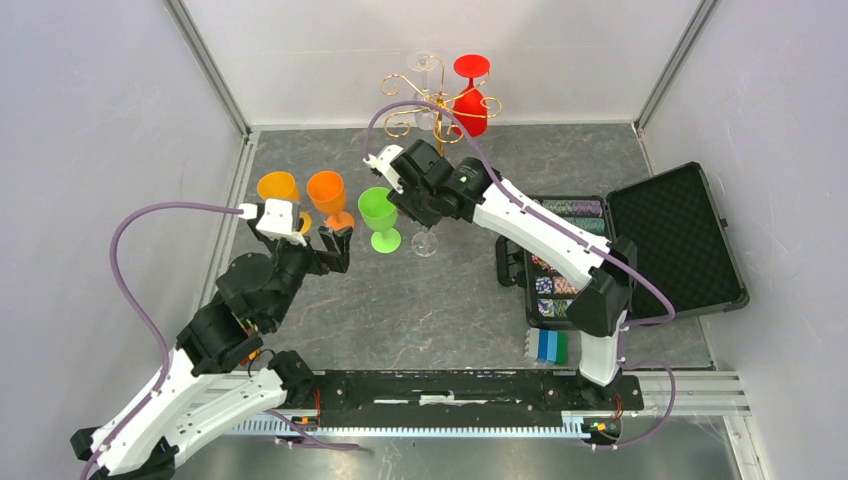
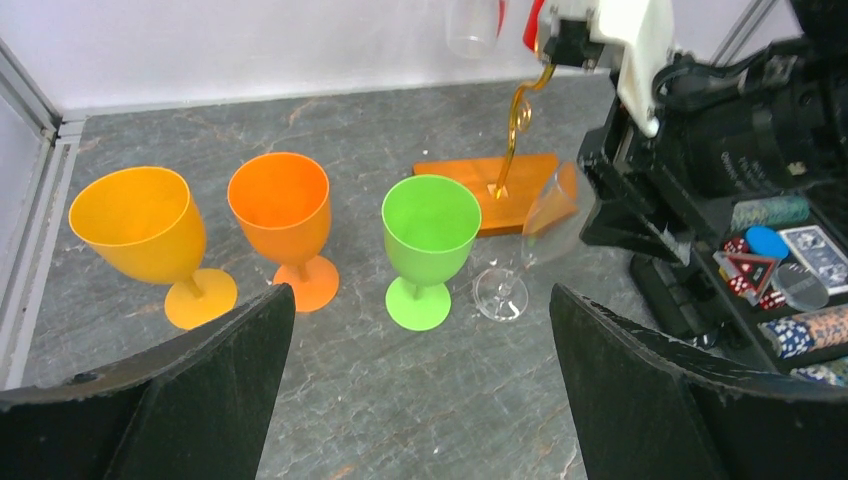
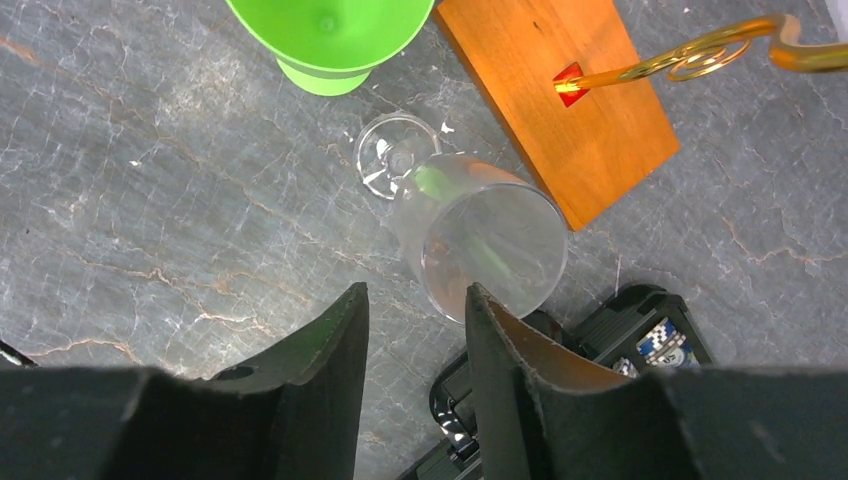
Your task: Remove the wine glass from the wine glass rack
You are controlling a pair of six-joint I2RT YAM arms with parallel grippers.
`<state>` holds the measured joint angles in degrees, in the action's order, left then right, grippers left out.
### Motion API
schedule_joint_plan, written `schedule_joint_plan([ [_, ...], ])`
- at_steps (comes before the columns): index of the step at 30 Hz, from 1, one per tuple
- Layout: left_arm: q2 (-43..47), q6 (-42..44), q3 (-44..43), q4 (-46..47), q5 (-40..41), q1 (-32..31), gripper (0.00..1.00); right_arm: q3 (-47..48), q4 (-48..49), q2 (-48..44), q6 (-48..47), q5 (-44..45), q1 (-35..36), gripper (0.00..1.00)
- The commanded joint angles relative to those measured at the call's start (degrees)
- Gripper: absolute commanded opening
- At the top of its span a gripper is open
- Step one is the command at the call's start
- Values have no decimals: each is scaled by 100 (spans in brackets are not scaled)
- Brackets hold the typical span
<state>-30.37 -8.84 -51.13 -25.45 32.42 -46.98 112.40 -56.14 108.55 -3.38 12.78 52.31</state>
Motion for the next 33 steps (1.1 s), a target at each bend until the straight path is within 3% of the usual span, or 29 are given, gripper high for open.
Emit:
schedule_joint_plan([
  [1,-192,6,-274,-162,-34,-10,100,283,308,-104,-40,27,-105,47],
  [9,-240,-78,-283,-118,-61,-8,100,255,780,-527,77,-393,-297,54],
  [16,-268,-153,-309,-110,-104,-5,100,-417,2010,-1941,292,-1216,-554,80],
  [20,-260,-171,-302,-19,-164,-5,100,-928,2866,-2700,742,-1481,-1129,88],
  [28,-214,-128,-165,257,-285,-4,100,-1049,3670,-2770,2138,-945,-2489,89],
  [33,-142,-83,-35,480,-359,-4,100,-1070,4277,-2232,3612,-1844,-3410,81],
])
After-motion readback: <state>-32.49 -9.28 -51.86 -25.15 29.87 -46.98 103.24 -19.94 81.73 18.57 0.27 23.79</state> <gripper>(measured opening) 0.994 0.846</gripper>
